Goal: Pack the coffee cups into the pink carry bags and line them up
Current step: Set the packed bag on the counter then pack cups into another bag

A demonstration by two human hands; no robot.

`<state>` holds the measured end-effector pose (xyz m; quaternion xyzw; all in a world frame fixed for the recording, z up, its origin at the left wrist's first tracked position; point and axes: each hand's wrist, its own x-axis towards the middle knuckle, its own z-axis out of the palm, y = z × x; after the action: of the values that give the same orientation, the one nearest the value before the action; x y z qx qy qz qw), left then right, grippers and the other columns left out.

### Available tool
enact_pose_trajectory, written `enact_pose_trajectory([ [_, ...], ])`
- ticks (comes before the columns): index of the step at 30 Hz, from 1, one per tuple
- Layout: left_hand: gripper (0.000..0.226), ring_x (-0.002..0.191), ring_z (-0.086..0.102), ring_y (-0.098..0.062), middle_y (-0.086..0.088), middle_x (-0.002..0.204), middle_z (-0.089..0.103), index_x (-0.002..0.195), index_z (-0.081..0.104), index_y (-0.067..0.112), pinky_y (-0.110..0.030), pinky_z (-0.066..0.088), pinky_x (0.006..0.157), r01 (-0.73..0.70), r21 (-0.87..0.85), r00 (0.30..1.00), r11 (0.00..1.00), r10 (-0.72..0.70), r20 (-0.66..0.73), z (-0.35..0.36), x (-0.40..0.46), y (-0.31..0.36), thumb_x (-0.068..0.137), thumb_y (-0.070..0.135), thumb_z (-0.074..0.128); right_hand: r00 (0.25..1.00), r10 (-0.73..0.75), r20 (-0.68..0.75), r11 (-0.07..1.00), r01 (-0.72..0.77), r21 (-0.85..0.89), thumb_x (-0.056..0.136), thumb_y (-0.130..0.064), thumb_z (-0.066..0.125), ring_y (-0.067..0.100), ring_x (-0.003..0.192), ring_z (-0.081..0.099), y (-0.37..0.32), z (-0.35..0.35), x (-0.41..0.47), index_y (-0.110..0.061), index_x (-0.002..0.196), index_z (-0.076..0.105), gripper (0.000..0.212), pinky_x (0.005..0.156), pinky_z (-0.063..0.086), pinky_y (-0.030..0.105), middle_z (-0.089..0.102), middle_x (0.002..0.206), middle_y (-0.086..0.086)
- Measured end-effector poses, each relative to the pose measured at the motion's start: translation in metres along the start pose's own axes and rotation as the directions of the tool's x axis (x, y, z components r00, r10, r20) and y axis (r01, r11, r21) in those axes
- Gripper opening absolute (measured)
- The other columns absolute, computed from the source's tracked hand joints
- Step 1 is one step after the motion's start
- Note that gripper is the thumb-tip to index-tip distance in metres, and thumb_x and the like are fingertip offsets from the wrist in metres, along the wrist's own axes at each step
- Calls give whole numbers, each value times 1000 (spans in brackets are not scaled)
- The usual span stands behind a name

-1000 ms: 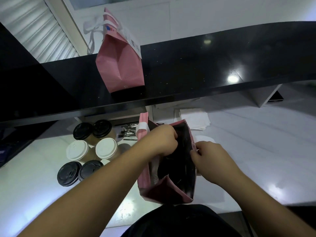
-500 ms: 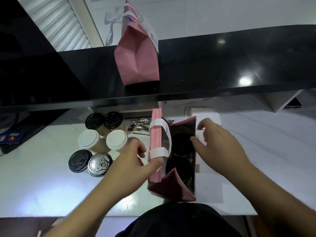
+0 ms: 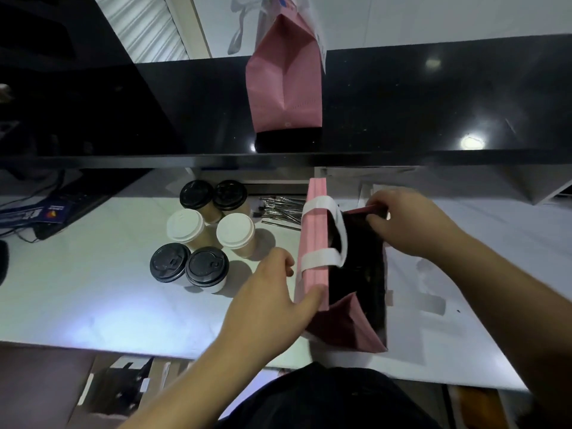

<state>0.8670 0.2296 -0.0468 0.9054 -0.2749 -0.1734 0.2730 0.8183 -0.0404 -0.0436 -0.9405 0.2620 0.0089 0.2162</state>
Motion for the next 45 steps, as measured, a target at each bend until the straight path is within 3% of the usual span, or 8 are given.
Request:
enact_pose_trajectory([
  [8,61,90,58,-18,11,107,47,102,33,34,-37,45,65,-33,52,995,998,28,97,4,19,22,70,72,70,992,72,-105,997,-71,13,100,-20,52,12,69,58,3,3,-9,-17,97,72,20,55,39,24,68,84,1],
  [18,14,81,67,-9,17,93,69,103,56,37,-35,55,70,-128,60,991,990,126,42,-17,69,3,92,43,62,943,243,-227,970,-232,78,98,-19,52,18,65,59,21,9,-54,-14,92,73,22,62,57,38,70,77,2],
  [21,4,75,63,-3,18,84,69,98,65,36,-28,48,60,-165,46,985,985,163,47,-26,94,-2,96,33,63,934,282,-218,959,-266,102,100,-25,52,19,66,60,23,12,-72,-17,85,70,25,64,56,40,70,76,2],
  [28,8,81,73,-3,17,88,79,94,79,38,-31,59,73,-117,-246,976,962,157,153,-34,140,-13,93,31,76,940,335,-64,926,-316,206,99,-46,49,7,58,60,9,15,-111,-31,80,67,30,51,46,28,68,70,-11],
  [33,19,78,77,-13,2,88,81,98,83,31,-31,56,72,-38,-464,961,885,159,225,-33,153,-23,81,39,82,942,334,33,899,-329,288,98,-47,52,1,70,64,-3,18,-124,-35,83,69,26,67,56,29,71,78,-20],
  [37,40,87,78,-22,-4,97,81,101,82,28,-34,60,78,13,-543,935,839,182,304,-33,156,-30,70,53,85,940,326,103,871,-341,353,96,-57,43,5,68,63,7,12,-116,-26,76,67,44,64,53,31,70,75,-15],
  [41,27,75,74,-20,-8,90,79,92,79,21,-24,58,67,67,-600,926,797,174,334,-30,156,-34,71,37,85,896,439,61,798,-421,431,99,-36,51,7,74,69,45,10,-75,-28,85,74,28,74,60,41,74,82,-14],
  [45,18,76,73,-24,-11,89,77,92,77,21,-30,56,69,95,-622,912,777,183,367,-30,154,-35,76,30,79,895,446,16,853,-431,295,95,-22,50,23,82,68,76,20,-11,-14,92,73,25,78,60,45,74,91,1],
])
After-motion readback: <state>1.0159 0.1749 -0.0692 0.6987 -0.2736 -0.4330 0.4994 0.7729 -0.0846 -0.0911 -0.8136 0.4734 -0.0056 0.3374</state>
